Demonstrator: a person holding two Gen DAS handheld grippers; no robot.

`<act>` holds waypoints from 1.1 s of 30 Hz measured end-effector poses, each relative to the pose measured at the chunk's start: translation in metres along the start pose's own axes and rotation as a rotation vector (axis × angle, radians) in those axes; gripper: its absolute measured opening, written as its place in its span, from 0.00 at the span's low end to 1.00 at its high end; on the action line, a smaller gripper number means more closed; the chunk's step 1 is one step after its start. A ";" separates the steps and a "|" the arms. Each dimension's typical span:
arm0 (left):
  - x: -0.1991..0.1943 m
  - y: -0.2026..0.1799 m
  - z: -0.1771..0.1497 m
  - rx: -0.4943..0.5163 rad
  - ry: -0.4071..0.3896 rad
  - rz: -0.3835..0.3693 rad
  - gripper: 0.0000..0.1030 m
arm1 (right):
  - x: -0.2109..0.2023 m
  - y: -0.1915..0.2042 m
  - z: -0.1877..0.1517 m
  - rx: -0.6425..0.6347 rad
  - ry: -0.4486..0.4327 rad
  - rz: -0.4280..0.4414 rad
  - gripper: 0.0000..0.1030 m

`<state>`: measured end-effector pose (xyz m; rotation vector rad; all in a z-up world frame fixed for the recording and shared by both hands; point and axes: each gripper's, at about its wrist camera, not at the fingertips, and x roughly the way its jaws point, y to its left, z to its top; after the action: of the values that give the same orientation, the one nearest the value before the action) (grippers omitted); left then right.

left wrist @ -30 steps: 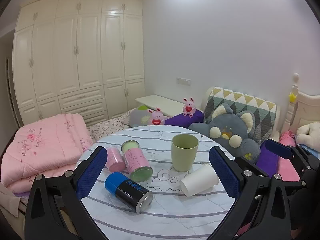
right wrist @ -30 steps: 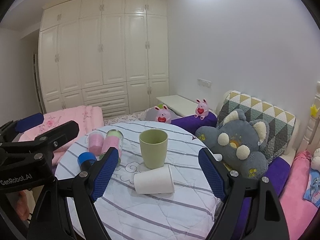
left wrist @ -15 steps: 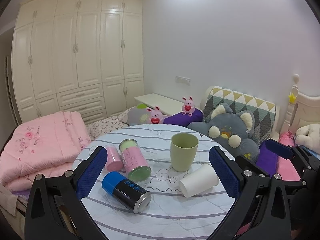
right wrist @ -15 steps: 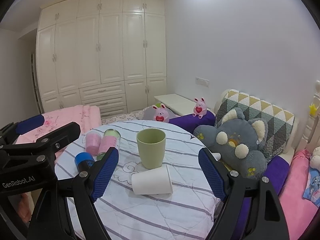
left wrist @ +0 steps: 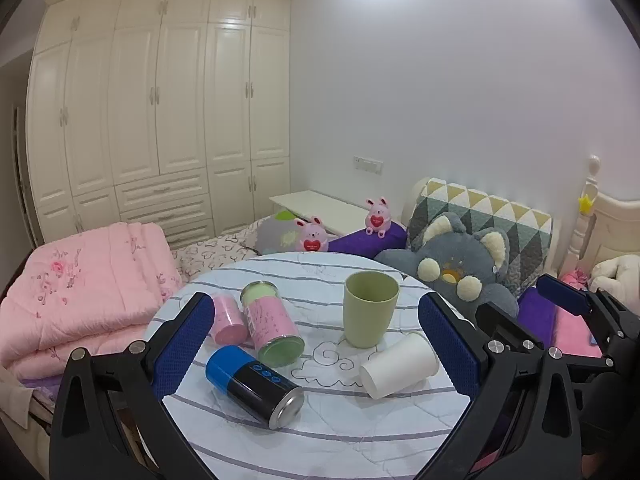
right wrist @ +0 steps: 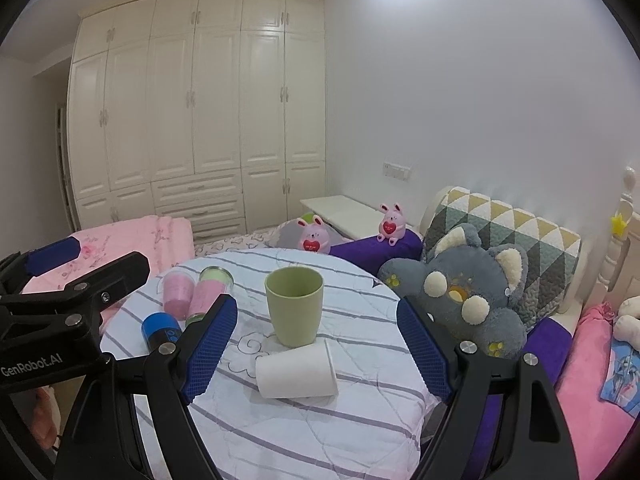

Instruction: Flip cup upright

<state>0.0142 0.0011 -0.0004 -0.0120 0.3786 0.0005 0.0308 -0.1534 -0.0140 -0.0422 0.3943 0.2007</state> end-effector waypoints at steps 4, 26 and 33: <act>-0.001 -0.001 0.000 -0.003 0.000 -0.004 1.00 | -0.001 0.000 0.001 0.000 -0.018 -0.003 0.81; -0.001 -0.008 0.003 0.028 0.005 0.031 1.00 | 0.005 -0.001 -0.002 0.002 -0.002 -0.013 0.81; -0.003 -0.008 0.002 0.040 -0.005 0.042 1.00 | 0.006 -0.001 -0.002 0.000 0.004 -0.011 0.81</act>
<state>0.0124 -0.0071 0.0025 0.0357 0.3734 0.0340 0.0360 -0.1535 -0.0183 -0.0446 0.3984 0.1894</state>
